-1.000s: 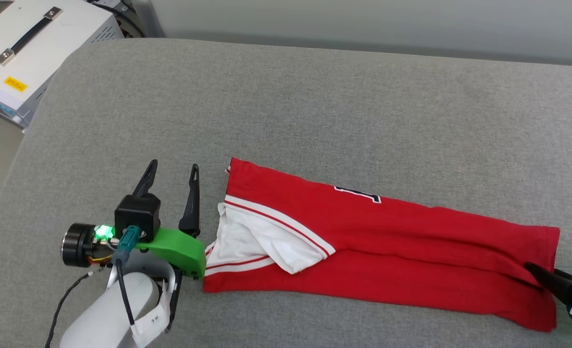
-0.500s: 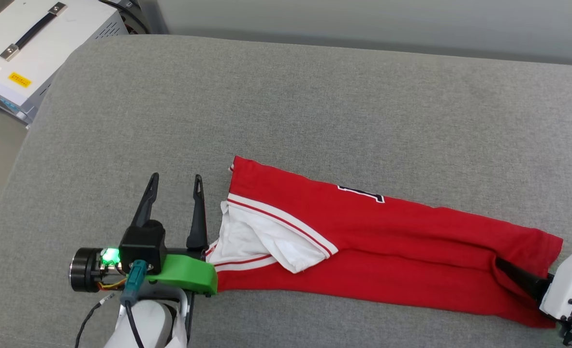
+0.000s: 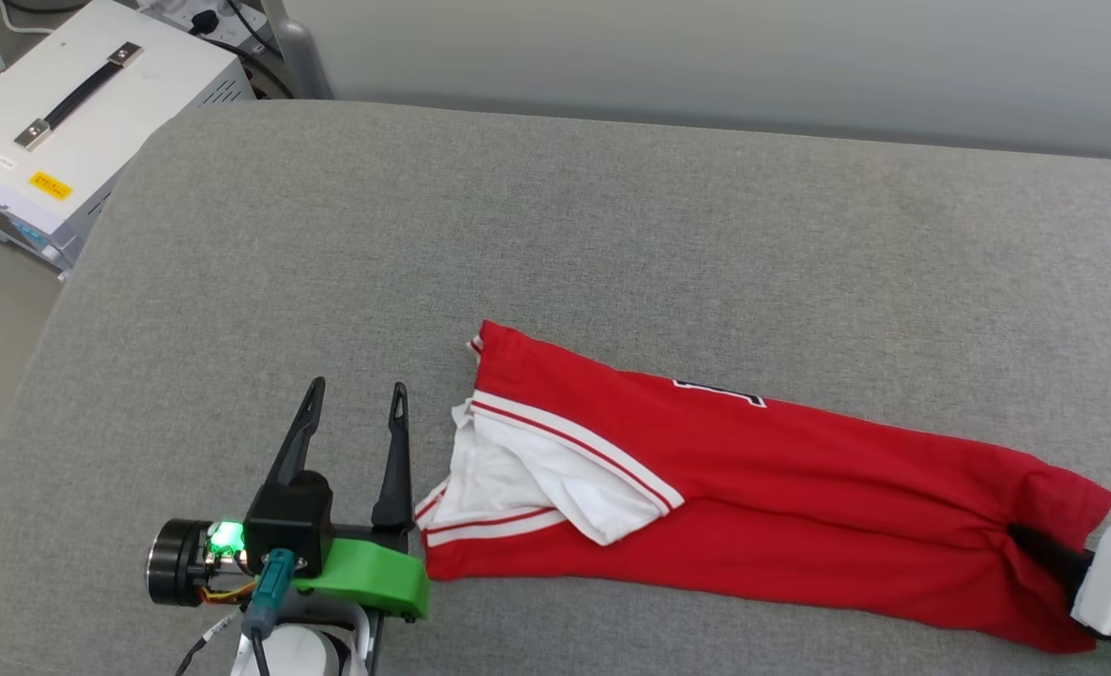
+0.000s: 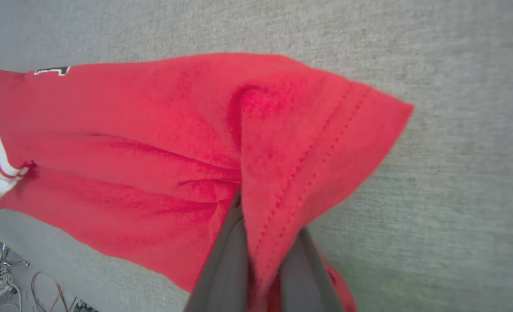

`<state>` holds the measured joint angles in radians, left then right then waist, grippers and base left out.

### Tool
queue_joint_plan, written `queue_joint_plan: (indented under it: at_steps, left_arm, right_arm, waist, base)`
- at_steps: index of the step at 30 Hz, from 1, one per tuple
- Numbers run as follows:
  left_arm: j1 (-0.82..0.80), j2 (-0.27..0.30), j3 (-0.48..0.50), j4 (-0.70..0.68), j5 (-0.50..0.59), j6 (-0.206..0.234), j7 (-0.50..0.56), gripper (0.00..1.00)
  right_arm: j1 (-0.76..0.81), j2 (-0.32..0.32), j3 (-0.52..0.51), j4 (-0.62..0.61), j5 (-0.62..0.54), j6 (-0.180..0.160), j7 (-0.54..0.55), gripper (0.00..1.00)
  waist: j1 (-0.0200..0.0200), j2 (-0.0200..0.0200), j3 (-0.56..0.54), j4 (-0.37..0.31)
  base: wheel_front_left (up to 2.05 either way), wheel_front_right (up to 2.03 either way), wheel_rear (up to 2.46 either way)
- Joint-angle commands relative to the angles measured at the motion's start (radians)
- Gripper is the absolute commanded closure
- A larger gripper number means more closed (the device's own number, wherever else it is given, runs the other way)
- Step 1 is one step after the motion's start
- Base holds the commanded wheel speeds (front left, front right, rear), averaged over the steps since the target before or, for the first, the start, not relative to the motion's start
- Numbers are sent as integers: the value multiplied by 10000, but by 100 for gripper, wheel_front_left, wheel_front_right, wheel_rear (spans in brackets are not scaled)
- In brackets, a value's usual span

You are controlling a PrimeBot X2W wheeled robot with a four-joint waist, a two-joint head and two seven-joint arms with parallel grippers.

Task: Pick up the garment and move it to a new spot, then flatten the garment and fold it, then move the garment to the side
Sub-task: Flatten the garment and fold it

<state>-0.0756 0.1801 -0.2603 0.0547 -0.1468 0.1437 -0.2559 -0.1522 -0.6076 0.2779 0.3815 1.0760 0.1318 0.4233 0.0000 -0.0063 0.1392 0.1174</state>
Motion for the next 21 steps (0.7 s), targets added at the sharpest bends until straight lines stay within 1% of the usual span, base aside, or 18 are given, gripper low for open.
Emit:
queue_joint_plan:
  at_steps: [1,6,10,12,18,21]
  left_arm:
    - [184,-86,81,20,151,-96,-58,0]
    - [381,-196,250,65,408,-329,-58,0]
    - [514,-261,375,134,518,-478,-59,0]
    - [569,-287,446,164,556,-547,-59,0]
    - [641,-406,568,235,694,-704,-59,0]
    - [635,-458,629,248,756,-760,-59,0]
  right_arm:
    - [-1,-260,-104,147,-87,-11,-84,100]
    - [91,-836,-381,321,-267,-11,-1,100]
    - [186,-1115,-516,162,-375,-11,52,100]
    - [251,-1076,-540,-177,-248,-11,85,100]
    - [488,-1055,-164,-1500,-221,-11,551,100]
    - [370,-810,73,-2148,-311,-11,799,100]
  waist:
    - [0,63,-156,-38]
    - [0,63,-398,-78]
    - [0,63,-556,-104]
    - [0,63,-624,-117]
    - [0,63,-724,-81]
    - [0,63,-719,-50]
  base:
    - [0,0,0]
    - [0,0,0]
    - [0,0,0]
    - [0,0,0]
    - [0,0,0]
    - [0,0,0]
